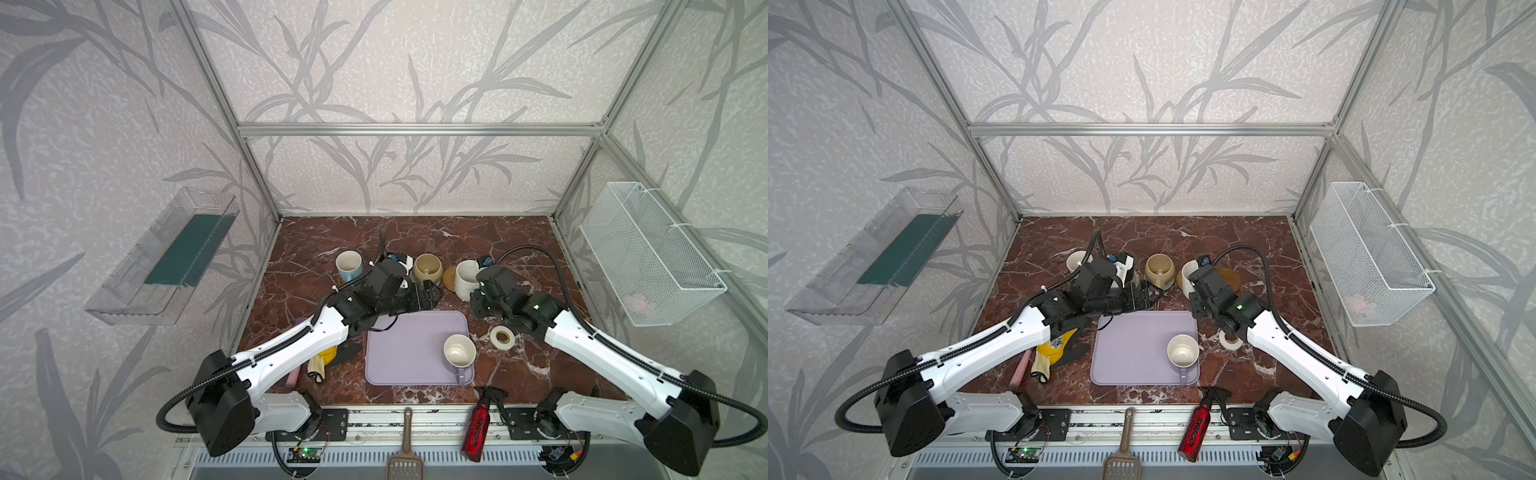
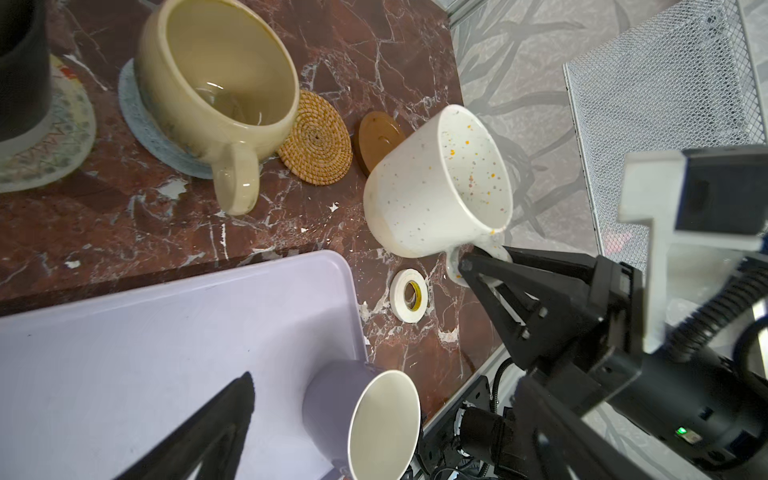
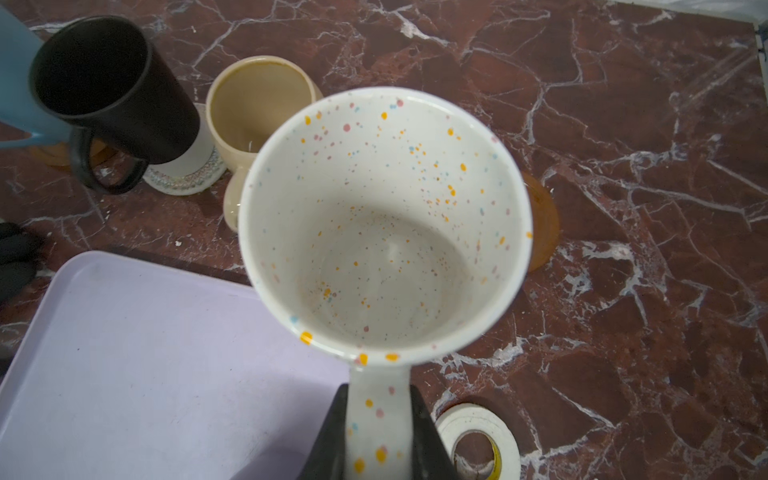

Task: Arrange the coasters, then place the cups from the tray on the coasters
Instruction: 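Carry the speckled mug with the right gripper over the rattan coaster and lower it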

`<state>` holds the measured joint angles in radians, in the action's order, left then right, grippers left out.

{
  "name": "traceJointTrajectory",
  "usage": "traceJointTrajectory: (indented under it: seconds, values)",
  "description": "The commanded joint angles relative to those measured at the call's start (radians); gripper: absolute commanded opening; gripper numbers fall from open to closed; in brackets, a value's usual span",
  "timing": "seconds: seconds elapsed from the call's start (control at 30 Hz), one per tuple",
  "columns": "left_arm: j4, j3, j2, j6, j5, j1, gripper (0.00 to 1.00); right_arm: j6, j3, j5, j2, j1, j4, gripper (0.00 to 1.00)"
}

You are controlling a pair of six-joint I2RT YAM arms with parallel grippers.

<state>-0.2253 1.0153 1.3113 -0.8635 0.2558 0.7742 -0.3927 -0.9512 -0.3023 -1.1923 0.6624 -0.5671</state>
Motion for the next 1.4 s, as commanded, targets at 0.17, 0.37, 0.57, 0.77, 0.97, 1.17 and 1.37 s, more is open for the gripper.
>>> traceJointTrajectory:
  seconds: [0.17, 0.37, 0.57, 0.77, 0.97, 1.17, 1.37]
  values:
    - [0.089, 0.084, 0.080, -0.003, -0.046, 0.002, 0.99, -0.059, -0.066, -0.015, -0.113, -0.056, 0.180, 0.00]
    - [0.121, 0.101, 0.111, 0.001, -0.076, 0.000, 0.98, -0.047, -0.099, -0.025, -0.213, -0.088, 0.254, 0.00]
    - [0.129, 0.110, 0.162, 0.004, -0.070, -0.014, 0.99, -0.015, -0.161, -0.028, -0.308, -0.112, 0.283, 0.00]
    - [0.185, 0.130, 0.206, -0.040, 0.019, -0.073, 0.99, -0.014, -0.201, -0.015, -0.383, -0.123, 0.294, 0.00]
    - [0.158, 0.153, 0.223, -0.023, 0.022, -0.072, 0.97, 0.005, -0.236, -0.022, -0.440, -0.122, 0.286, 0.00]
    - [0.167, 0.119, 0.206, -0.026, 0.017, -0.072, 0.97, 0.010, -0.240, -0.040, -0.473, -0.124, 0.292, 0.00]
    - [0.139, 0.118, 0.190, -0.001, -0.003, -0.072, 0.97, -0.010, -0.233, -0.030, -0.479, -0.123, 0.266, 0.00]
